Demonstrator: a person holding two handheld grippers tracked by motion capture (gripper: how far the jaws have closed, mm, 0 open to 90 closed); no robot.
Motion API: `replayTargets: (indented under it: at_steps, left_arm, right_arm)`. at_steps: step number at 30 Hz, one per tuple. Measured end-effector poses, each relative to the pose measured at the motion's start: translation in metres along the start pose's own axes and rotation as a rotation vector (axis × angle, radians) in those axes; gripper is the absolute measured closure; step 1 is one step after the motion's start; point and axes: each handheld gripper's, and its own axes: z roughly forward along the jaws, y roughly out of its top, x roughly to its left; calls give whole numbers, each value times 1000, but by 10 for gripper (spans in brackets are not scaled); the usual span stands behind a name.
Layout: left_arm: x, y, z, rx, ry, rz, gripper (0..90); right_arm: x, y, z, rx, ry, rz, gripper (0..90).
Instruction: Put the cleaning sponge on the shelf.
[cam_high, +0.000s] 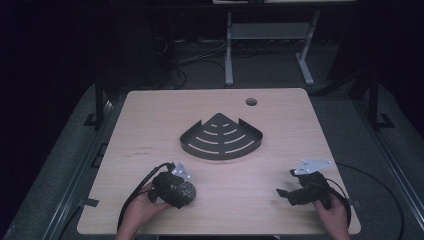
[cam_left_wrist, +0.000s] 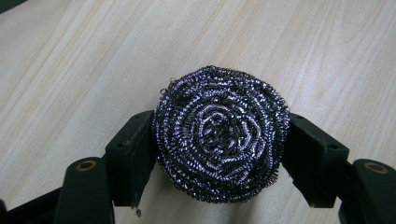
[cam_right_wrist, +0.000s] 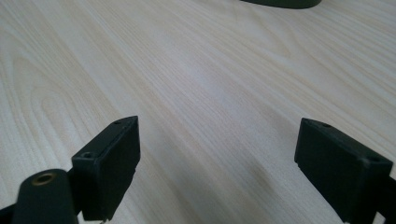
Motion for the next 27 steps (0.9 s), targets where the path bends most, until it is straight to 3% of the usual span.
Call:
replayTargets:
  at_steps: [27]
  left_arm:
    - [7, 12, -12, -3, 3, -9, 329]
  right_arm:
    - [1, 1, 4, 5, 9, -7, 139]
